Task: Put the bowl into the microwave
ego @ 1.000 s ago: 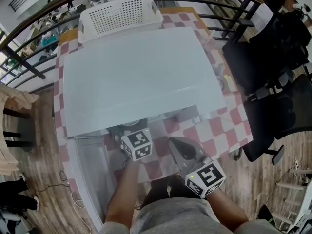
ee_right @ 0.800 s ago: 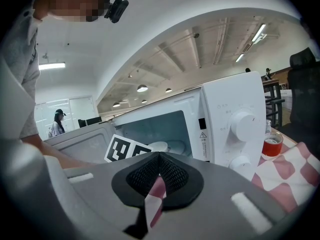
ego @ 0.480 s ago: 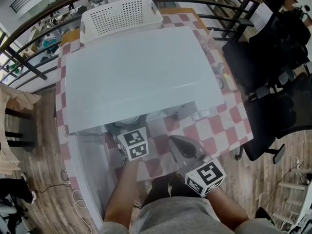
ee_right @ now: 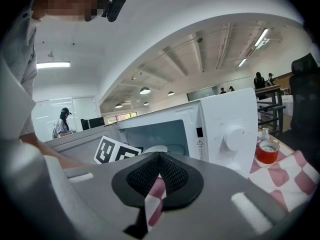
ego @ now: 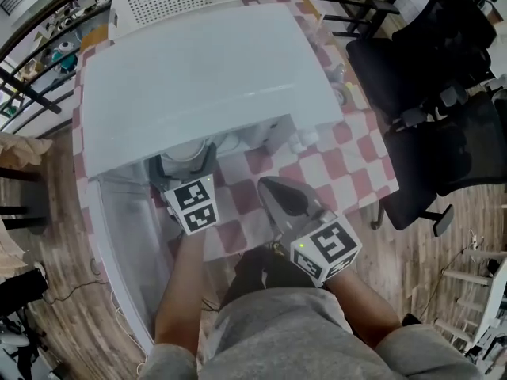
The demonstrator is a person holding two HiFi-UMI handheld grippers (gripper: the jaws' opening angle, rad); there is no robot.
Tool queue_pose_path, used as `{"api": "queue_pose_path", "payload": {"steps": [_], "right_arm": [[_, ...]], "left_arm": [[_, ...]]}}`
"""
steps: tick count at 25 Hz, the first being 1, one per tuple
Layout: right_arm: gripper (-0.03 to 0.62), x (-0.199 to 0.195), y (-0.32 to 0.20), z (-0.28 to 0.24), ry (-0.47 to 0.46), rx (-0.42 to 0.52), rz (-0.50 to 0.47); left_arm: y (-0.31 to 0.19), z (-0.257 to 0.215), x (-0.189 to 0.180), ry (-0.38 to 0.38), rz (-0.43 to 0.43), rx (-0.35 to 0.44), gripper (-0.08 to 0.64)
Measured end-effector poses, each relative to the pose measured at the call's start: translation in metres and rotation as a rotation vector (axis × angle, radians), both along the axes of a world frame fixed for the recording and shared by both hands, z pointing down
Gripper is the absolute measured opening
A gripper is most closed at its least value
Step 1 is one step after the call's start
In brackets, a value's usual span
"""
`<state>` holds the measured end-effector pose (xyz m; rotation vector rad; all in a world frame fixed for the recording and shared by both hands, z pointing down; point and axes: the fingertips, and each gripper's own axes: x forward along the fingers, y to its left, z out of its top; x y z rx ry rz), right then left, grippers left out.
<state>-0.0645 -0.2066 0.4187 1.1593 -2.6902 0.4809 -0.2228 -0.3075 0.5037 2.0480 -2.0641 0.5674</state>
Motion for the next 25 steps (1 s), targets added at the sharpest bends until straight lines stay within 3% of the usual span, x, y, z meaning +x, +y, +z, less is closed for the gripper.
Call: {"api": "queue_pose_path", "payload": {"steps": [8, 16, 20, 25], "right_arm": [[0.000, 0.040, 0.005, -0.020, 0.020, 0.044, 0.015], [0.000, 0.092, 0.023, -0.037, 0.023, 0.060, 0.022], [0.000, 0.113, 0.038, -0.047, 0.019, 0.072, 0.018], [0.000, 0.137, 0.054, -0.065, -0.004, 0.087, 0.013]], "left_arm": [[0.029, -0.022, 0.005, -0.010, -0.037, 0.028, 0.537], [0.079, -0.041, 0.034, 0.031, -0.069, 0.037, 0.537], [0.110, -0.062, 0.065, 0.048, -0.007, 0.066, 0.533], [0.154, -0.111, 0.115, 0.038, 0.139, 0.173, 0.425]]}}
